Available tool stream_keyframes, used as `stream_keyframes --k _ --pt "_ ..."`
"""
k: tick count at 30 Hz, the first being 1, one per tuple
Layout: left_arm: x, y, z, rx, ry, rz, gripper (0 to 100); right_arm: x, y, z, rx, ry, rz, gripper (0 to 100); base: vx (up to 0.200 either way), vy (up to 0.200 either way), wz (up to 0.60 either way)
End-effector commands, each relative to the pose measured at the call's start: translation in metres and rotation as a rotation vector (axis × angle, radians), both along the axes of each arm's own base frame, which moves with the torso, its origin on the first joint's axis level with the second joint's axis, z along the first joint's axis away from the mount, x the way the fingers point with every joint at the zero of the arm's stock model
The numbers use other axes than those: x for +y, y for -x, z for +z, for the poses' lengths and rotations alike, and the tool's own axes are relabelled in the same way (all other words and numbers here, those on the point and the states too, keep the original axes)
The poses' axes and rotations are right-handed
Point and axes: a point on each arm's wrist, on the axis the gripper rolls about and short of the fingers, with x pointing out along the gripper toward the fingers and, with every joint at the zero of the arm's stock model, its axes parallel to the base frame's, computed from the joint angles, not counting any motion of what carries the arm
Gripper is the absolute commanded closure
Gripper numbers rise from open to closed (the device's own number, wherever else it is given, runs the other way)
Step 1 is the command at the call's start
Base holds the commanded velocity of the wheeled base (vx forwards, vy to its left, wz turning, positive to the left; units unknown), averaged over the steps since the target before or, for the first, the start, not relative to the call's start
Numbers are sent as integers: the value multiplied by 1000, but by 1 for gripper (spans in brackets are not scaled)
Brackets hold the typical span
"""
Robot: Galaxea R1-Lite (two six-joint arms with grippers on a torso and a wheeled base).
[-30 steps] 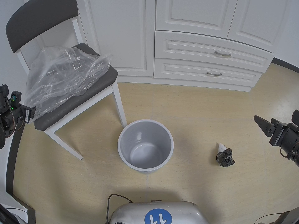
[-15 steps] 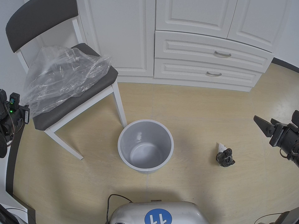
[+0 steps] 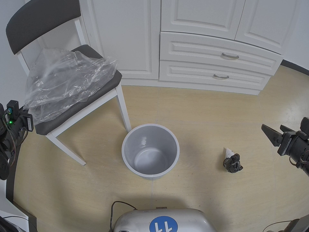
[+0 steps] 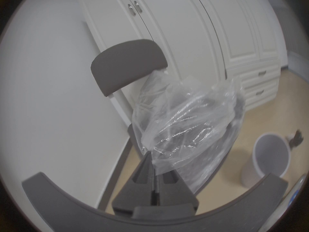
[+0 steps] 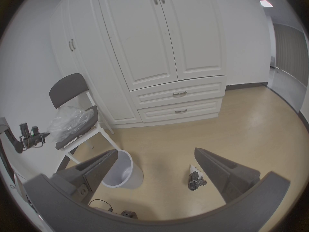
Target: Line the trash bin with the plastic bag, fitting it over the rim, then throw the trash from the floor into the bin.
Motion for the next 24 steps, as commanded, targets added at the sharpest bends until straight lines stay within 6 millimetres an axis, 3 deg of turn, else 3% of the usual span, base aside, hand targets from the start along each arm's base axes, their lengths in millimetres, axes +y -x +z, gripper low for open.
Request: stream_keyframes --k 1,6,12,14,19,24 --pt "-28 20 24 -121 80 -128 100 -3 14 8 -60 39 14 0 0 0 0" --pt "-44 27 40 -176 142 -205 100 -5 23 8 -75 75 24 0 0 0 0" --pt "-68 37 60 -217 287 -337 100 -1 19 24 -126 60 34 0 0 0 0" --pt "-77 38 66 -229 367 -394 100 10 12 34 -128 55 94 0 0 0 0" --pt "-99 38 68 -221 489 -510 100 56 -11 33 -52 61 194 0 0 0 0" --pt "-111 39 72 -223 497 -566 100 77 -20 21 -16 -15 212 0 0 0 0"
